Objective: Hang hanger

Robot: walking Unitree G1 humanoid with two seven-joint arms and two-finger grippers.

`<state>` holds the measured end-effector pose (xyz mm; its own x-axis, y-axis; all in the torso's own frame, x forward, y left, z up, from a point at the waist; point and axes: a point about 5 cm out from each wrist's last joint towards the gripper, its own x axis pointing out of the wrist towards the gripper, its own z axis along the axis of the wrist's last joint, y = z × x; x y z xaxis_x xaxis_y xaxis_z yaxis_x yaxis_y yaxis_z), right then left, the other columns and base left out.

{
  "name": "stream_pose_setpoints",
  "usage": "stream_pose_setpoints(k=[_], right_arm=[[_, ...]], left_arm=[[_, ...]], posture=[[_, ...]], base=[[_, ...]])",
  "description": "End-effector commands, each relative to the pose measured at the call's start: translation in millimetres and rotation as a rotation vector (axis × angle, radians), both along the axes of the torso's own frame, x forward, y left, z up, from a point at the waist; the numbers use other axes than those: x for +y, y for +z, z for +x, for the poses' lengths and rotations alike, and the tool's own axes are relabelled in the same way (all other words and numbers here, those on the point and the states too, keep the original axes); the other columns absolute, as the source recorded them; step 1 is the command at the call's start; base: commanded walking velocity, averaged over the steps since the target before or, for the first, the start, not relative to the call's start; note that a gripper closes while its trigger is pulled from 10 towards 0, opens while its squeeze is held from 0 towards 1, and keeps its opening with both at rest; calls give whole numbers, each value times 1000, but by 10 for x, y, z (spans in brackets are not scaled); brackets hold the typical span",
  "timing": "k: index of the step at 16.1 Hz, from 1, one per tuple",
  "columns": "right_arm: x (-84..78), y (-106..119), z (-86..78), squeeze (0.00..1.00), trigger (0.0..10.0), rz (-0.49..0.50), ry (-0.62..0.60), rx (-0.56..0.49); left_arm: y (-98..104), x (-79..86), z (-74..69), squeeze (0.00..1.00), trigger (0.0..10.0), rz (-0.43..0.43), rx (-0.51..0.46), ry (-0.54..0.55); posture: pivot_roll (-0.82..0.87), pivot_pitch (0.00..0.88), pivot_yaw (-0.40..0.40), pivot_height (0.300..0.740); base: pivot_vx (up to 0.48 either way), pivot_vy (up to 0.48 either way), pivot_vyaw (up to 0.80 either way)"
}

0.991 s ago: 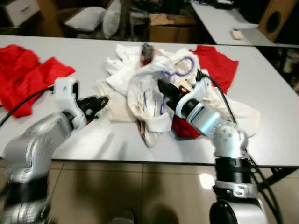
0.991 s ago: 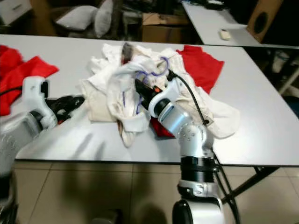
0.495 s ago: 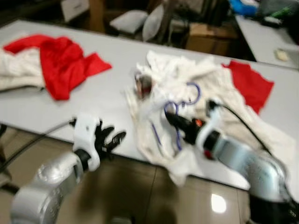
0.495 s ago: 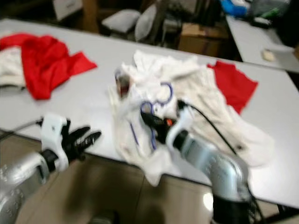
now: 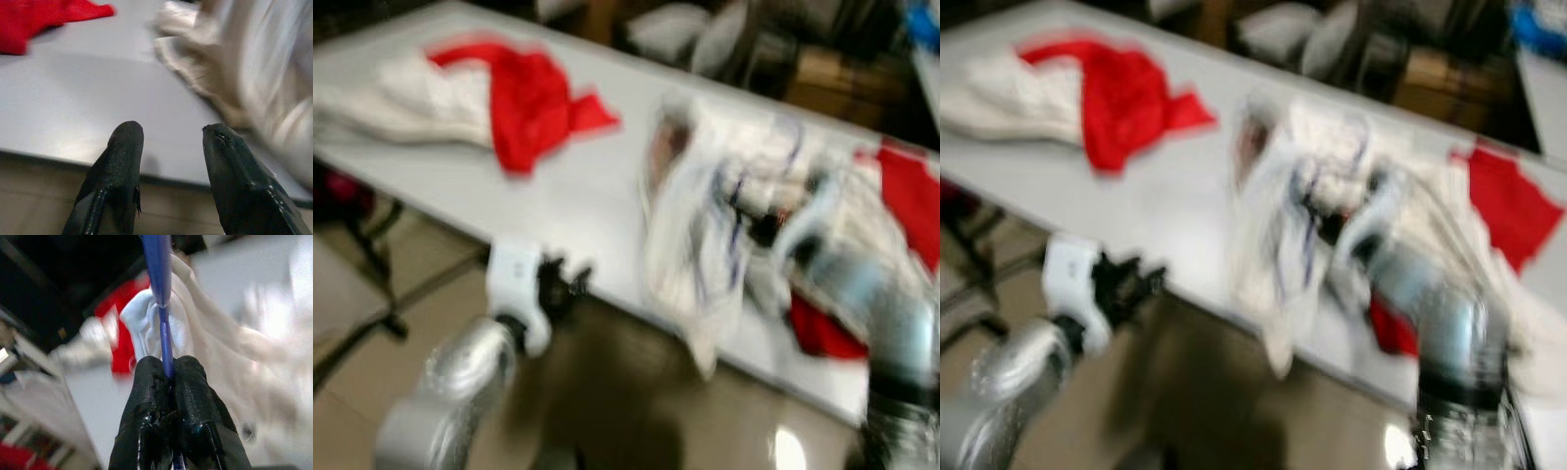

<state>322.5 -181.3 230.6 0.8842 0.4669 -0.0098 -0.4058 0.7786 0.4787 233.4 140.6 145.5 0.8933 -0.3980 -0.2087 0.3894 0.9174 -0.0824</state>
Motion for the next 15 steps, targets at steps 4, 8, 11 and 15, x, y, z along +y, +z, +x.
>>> stream_pose_setpoints(k=[4, 8, 11, 15], right_arm=[[-1, 610, -152, 0, 10000, 97, 149, -226], [262, 383, -378, 0, 10000, 139, 298, -117], [441, 101, -628, 0, 10000, 182, 412, -16], [414, -177, -761, 0, 10000, 240, 411, 67]], left_arm=[[63, -62, 22, 0, 10000, -27, -40, -14], [21, -179, -40, 0, 10000, -31, -15, -84], [21, -193, -70, 0, 10000, -29, -7, -126], [15, -149, -104, 0, 10000, -38, -7, -103]], posture=[[47, 14, -101, 740], [54, 8, -99, 740], [67, 9, -102, 740], [92, 16, -121, 740]], base=[[0, 0, 800], [0, 0, 800], [0, 0, 800], [0, 0, 800]])
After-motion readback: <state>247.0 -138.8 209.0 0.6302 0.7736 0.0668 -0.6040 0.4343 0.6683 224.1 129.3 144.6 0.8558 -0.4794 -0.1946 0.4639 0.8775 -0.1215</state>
